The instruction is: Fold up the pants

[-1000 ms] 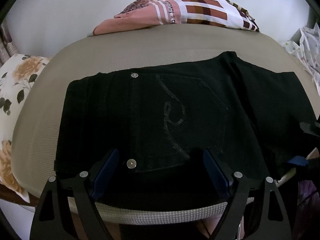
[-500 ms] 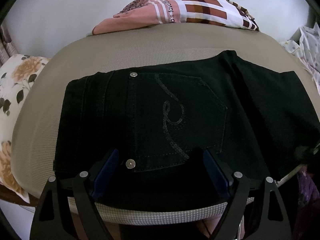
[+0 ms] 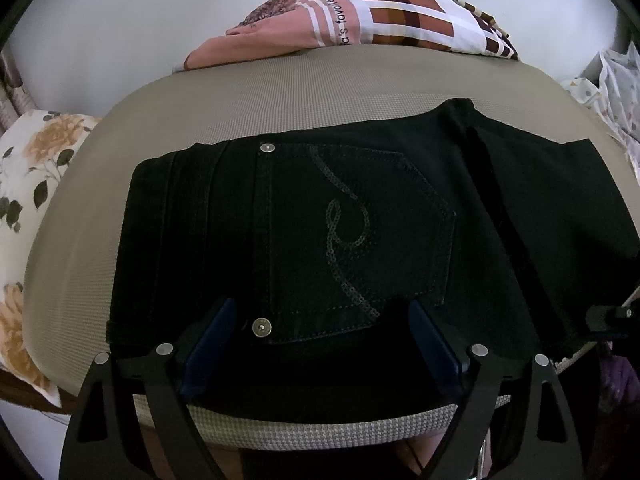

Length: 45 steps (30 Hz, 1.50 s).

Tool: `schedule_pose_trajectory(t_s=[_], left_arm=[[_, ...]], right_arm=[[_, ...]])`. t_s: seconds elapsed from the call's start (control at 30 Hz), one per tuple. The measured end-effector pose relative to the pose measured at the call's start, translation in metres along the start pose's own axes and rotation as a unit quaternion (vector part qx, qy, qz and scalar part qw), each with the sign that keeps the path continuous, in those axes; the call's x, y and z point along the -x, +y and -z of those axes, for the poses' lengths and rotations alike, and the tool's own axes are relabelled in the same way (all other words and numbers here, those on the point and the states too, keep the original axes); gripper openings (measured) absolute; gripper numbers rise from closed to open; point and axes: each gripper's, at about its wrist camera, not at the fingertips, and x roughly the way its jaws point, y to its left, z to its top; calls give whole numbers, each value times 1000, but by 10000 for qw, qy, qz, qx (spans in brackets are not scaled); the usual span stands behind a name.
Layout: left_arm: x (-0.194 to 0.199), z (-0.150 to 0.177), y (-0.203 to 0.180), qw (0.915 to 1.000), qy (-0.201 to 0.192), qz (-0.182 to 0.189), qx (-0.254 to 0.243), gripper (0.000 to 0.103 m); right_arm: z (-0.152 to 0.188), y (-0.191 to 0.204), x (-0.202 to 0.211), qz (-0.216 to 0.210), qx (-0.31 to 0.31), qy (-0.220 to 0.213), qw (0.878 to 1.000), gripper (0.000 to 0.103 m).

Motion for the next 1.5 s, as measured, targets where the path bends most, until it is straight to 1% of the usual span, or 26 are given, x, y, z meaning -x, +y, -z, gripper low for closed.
schedule_pose_trajectory(t_s=[0.1,0.17,0.27,0.33,0.37,0.4,0.43,0.47,0.53,0.57,0.67,0.7,0.73,0.8,0.87,0.9,0.93,0.97,1.07,1.13,1.2,1.23,1.27,1.37,1.43,1.5], left_arm=[[0,0,0,10000,-5,-4,-8,88],[0,0,0,10000,-9,-2,-8,88],[0,0,0,10000,4,0,4,88],[1,0,0,10000,-7,-31,-1,88],[1,-1,2,10000,-18,-71,0,88],[3,-1,4,9999,-36,-120,14,88],[6,-2,8,9999,-56,-148,58,88],[8,-3,12,9998,-77,-153,116,88],[17,-7,26,9991,-152,-110,368,88],[21,-9,34,9986,-187,-93,495,88],[40,-16,74,9927,-362,-22,1148,88],[48,-15,91,9887,-440,29,1430,88],[53,-13,110,9833,-524,138,1735,88],[58,-6,144,9724,-541,428,2229,88],[55,4,174,9628,-334,556,2625,88],[53,12,187,9564,-274,634,2839,88],[51,20,196,9493,-235,787,3033,88],[49,27,201,9439,-192,942,3159,88],[33,43,208,9258,98,1380,3518,88],[22,50,205,9154,239,1658,3659,88],[8,51,198,9088,457,1900,3686,88],[5,51,195,9083,515,1956,3661,88],[2,51,190,9103,566,1981,3589,88],[0,46,175,9222,588,1889,3323,88],[-2,42,166,9256,581,1947,3194,88],[-4,37,157,9346,517,1811,3019,88]], right_arm=[[0,-8,-6,87,-116,119,9998,5],[-1,-12,-8,-21,-228,152,9996,6],[-3,-13,-9,-209,-363,261,9988,11],[-3,-12,-9,-237,-381,381,9983,20],[-2,-9,-9,-326,-387,469,9976,34],[0,-7,-8,-346,-364,556,9972,51],[2,-4,-8,-311,-313,672,9968,57],[6,0,-9,-258,-206,810,9962,58],[11,9,-8,-377,32,1004,9942,58],[13,21,-5,-388,379,1067,9928,58],[12,59,10,-29,1507,708,9860,57],[8,75,17,107,1912,452,9804,57],[6,82,20,129,2080,327,9775,57],[0,105,27,586,2741,-172,9597,57],[-2,123,24,1406,3461,-694,9250,57],[-3,126,20,1717,3662,-824,9108,57],[-4,128,15,2001,3800,-924,8983,57],[-6,127,10,2091,3815,-952,8954,57],[-13,115,3,1659,3419,-811,9214,57],[-12,109,0,1552,3301,-816,9275,57],[-8,102,-5,1563,3286,-861,9274,57],[-4,101,-10,1582,3274,-872,9275,57],[-2,96,-11,1575,3220,-841,9297,57],[-1,85,-16,1528,3023,-728,9381,57],[-2,80,-18,1532,2928,-706,9412,57],[-2,77,-18,1502,2862,-696,9438,57]])
